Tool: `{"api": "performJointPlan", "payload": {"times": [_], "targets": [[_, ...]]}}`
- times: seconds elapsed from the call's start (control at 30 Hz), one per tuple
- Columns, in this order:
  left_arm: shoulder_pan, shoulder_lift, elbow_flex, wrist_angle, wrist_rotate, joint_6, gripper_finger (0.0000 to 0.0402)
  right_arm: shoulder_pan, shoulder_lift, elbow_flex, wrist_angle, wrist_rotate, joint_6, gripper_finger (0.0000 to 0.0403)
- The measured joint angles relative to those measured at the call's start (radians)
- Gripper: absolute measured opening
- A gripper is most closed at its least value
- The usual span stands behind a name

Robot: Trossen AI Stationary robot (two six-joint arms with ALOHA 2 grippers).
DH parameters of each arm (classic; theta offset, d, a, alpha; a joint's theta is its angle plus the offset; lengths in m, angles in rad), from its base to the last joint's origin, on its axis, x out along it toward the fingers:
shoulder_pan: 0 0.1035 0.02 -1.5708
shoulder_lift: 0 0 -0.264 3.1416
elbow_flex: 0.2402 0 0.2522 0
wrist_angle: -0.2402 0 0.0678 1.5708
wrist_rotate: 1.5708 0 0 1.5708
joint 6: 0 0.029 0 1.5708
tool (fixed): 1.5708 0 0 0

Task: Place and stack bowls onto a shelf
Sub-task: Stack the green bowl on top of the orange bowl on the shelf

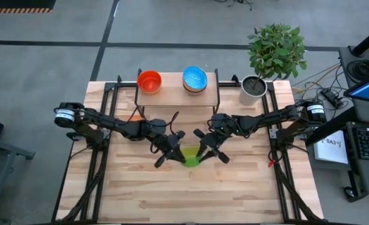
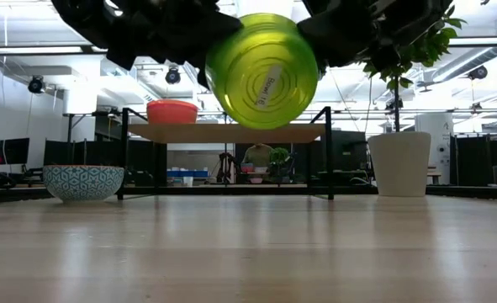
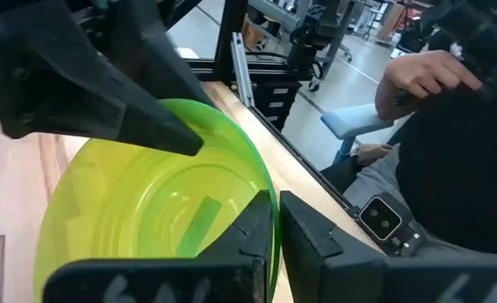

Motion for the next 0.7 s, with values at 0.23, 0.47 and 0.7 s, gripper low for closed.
{"api": "performJointPlan", "payload": {"times": [0.23, 0.47, 0.7], "targets": [[0.001, -0.020, 0.000, -0.034, -0.006, -0.015, 0.0000, -0.025, -0.022, 0.000, -0.013, -0.012, 0.060, 0.0146], [0.001, -0.119, 0.000, -0.143, -0.006, -0.003, 0.0000, -0.048, -0.054, 0.000, -0.010, -0.015, 0.066, 0.0158], [0.003, -0.279, 0.000, -0.379, -0.126, 0.044, 0.0000, -0.051, -0.093, 0.001, -0.005, 0.085, 0.070, 0.0151]]}}
